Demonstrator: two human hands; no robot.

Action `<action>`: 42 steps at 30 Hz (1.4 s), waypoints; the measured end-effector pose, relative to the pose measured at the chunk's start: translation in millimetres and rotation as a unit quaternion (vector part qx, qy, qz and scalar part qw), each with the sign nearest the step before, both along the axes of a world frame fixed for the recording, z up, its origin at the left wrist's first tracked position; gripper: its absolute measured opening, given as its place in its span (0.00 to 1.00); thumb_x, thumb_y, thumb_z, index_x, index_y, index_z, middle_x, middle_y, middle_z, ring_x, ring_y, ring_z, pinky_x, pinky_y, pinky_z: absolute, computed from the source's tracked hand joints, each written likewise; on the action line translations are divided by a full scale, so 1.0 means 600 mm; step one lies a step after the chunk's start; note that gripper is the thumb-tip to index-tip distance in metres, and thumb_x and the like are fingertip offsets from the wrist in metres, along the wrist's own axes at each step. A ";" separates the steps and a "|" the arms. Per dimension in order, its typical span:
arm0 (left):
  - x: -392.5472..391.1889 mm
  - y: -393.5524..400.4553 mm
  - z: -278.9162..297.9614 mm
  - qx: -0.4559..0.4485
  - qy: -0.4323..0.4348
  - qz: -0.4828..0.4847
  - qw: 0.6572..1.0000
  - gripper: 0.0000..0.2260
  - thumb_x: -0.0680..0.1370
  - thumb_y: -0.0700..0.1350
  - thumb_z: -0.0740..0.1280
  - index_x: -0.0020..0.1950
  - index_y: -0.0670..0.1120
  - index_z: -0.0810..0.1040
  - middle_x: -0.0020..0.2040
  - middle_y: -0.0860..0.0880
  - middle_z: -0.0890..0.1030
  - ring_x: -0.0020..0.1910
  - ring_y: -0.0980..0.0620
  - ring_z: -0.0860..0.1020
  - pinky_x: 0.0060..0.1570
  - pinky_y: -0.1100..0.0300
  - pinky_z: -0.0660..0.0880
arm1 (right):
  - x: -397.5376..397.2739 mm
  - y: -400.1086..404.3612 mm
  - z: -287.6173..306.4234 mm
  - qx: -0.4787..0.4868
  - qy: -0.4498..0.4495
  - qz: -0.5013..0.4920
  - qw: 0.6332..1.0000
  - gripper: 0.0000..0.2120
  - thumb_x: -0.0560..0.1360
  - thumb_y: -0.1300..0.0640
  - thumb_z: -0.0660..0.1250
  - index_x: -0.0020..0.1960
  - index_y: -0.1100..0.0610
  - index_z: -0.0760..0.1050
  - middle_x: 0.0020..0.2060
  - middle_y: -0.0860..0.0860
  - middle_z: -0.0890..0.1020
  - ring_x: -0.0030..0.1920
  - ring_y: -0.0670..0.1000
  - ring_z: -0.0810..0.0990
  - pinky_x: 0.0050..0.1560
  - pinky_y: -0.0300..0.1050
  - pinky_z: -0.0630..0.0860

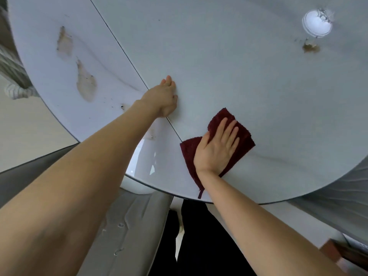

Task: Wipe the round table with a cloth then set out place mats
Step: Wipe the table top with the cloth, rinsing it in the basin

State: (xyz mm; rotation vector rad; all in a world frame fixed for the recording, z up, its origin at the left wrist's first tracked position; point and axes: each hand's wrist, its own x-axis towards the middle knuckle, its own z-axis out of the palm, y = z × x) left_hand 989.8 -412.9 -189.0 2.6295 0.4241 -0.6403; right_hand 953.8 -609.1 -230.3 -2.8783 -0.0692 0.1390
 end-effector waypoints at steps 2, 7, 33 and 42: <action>0.005 0.008 0.003 0.033 -0.011 -0.004 0.999 0.20 0.83 0.45 0.50 0.73 0.39 0.62 0.75 0.39 0.62 0.70 0.40 0.66 0.65 0.49 0.66 | 0.008 0.025 -0.001 -0.001 -0.001 -0.047 0.999 0.29 0.80 0.47 0.46 0.79 0.57 0.49 0.78 0.56 0.50 0.78 0.55 0.49 0.77 0.52 0.43; 0.034 0.038 0.019 0.079 -0.088 0.069 0.991 0.15 0.82 0.45 0.53 0.60 0.40 0.74 0.60 0.40 0.76 0.57 0.40 0.74 0.48 0.52 0.69 | 0.056 0.093 -0.003 0.011 0.002 -0.069 0.998 0.30 0.81 0.49 0.51 0.79 0.57 0.46 0.79 0.56 0.47 0.78 0.55 0.45 0.77 0.51 0.40; 0.088 0.205 -0.021 0.002 -0.081 0.145 0.986 0.26 0.83 0.42 0.51 0.79 0.43 0.47 0.79 0.47 0.45 0.78 0.51 0.47 0.73 0.61 0.50 | 0.450 0.468 -0.013 0.049 -0.026 0.518 0.853 0.25 0.81 0.53 0.51 0.78 0.54 0.57 0.78 0.54 0.57 0.78 0.53 0.54 0.77 0.46 0.46; 0.086 0.184 -0.007 -0.007 -0.041 0.197 0.980 0.25 0.84 0.46 0.50 0.79 0.39 0.47 0.79 0.43 0.46 0.78 0.48 0.48 0.75 0.55 0.51 | 0.411 0.336 -0.018 0.052 0.004 0.665 0.745 0.27 0.79 0.53 0.52 0.77 0.56 0.60 0.77 0.55 0.59 0.77 0.54 0.57 0.77 0.46 0.48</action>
